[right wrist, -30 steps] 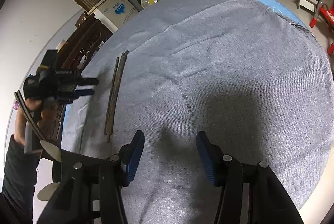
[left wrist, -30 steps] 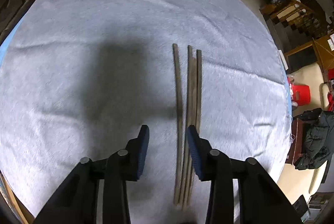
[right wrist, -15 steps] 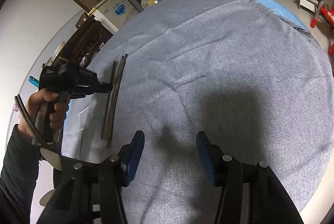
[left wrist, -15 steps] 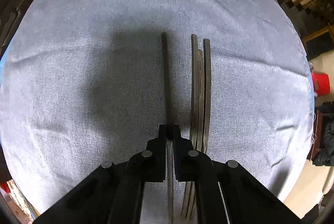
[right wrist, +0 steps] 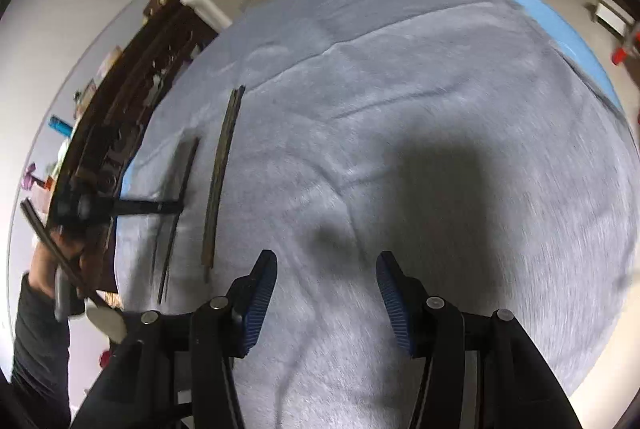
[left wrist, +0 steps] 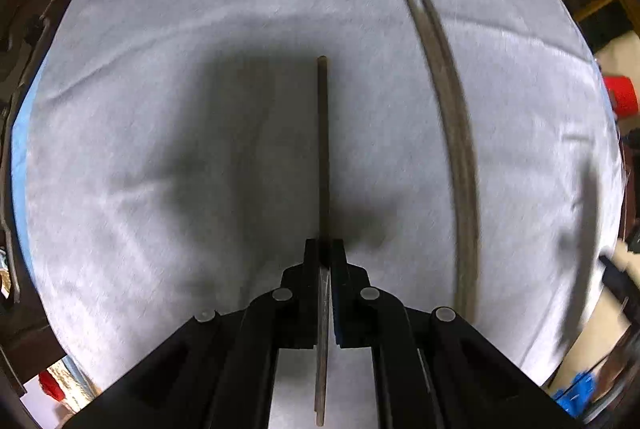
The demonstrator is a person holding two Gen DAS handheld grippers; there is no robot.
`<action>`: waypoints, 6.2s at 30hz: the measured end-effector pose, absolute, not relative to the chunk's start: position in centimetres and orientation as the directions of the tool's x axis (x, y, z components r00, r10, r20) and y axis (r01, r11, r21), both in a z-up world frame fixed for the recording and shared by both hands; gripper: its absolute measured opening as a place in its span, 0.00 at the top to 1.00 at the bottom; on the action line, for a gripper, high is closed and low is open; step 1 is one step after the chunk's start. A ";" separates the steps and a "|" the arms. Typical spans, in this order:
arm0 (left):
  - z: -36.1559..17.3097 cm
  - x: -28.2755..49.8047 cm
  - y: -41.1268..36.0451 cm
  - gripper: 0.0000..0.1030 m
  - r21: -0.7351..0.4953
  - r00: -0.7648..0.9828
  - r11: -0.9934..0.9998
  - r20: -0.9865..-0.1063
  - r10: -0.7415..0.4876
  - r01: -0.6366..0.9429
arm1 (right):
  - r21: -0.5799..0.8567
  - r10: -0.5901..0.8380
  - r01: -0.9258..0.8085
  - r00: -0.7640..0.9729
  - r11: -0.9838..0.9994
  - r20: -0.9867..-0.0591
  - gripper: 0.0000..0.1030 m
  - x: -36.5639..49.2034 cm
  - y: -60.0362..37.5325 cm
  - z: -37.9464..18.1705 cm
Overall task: Organize utensils
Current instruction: 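Grasp another dark chopstick from the cloth with the right tool, then lift and carry the held chopsticks to the black holder with both tools, then lower both held chopsticks into the black holder with both tools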
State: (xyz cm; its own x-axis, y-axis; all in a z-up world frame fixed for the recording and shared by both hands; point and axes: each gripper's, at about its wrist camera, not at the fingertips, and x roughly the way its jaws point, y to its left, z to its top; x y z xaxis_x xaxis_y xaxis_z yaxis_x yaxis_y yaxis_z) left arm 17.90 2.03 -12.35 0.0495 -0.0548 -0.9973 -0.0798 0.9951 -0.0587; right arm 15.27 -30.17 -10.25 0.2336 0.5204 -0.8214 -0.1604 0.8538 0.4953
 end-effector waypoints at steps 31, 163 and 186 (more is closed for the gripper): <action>-11.5 14.3 6.4 0.94 -0.194 0.116 0.972 -0.977 -0.179 -0.130 | 0.128 0.119 -0.399 -0.048 0.908 -0.992 0.82 26.9 -8.8 -13.5; 2.5 -1.3 -2.2 0.95 -0.315 0.783 0.941 -0.612 -0.105 -0.120 | 0.412 0.612 -0.452 0.569 0.791 -0.550 0.93 4.0 -22.3 2.3; 1.3 -3.5 -3.7 0.95 -0.302 0.761 0.950 -0.634 -0.138 -0.079 | 0.377 0.616 -0.495 0.531 0.783 -0.582 0.93 2.2 -21.6 0.6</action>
State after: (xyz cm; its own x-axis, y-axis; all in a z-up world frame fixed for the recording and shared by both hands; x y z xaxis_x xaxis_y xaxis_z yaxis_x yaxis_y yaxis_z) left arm -3.47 -3.70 1.26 0.7605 -0.1381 -0.6345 -0.0792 0.9501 -0.3017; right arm 2.18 -21.58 0.57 0.5307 0.6159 -0.5822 -0.4952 0.7828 0.3768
